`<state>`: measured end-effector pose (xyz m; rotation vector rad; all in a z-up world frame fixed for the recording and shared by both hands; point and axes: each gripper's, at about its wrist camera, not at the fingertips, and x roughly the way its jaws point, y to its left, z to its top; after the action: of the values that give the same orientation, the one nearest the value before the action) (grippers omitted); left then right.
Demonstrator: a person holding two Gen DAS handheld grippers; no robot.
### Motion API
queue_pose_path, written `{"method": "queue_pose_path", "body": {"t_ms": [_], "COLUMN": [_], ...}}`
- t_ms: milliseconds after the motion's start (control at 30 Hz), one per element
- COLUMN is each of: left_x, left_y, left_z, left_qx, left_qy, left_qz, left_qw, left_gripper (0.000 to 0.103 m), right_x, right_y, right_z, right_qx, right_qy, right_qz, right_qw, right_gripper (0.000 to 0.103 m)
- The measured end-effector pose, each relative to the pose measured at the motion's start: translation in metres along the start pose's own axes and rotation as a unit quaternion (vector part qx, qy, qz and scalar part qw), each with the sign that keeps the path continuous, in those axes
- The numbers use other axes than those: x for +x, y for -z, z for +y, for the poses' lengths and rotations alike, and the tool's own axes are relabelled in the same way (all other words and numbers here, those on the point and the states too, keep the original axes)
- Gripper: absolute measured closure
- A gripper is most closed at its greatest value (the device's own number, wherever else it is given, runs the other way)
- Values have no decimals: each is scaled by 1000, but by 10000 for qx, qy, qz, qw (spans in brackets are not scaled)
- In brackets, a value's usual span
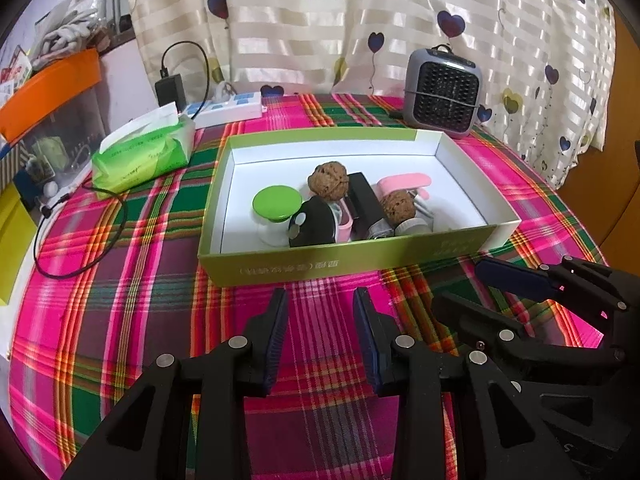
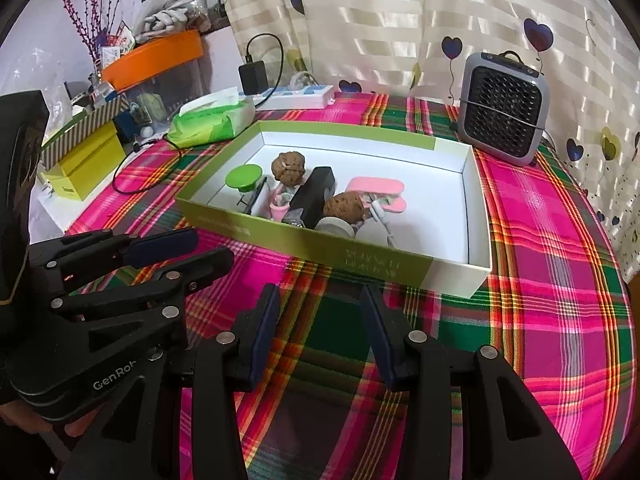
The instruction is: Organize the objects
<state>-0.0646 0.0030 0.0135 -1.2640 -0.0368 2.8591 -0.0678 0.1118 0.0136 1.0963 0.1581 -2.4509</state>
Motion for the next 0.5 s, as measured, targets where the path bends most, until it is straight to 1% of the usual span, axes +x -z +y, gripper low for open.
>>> {"method": "queue_pose_path", "body": {"t_ms": [500], "left_x": [16], "left_y": [1], "left_z": [0], "left_qx": [34], "left_qy": [-106], "left_qz": [266], "left_qw": [9996], "left_gripper": [71], "right_x": [16], "right_y": [-1], "right_z": [-5], "right_qx": [95], "right_qy": [129], "right_qz": [264], "right_qw": [9995], "right_gripper": [59]}}
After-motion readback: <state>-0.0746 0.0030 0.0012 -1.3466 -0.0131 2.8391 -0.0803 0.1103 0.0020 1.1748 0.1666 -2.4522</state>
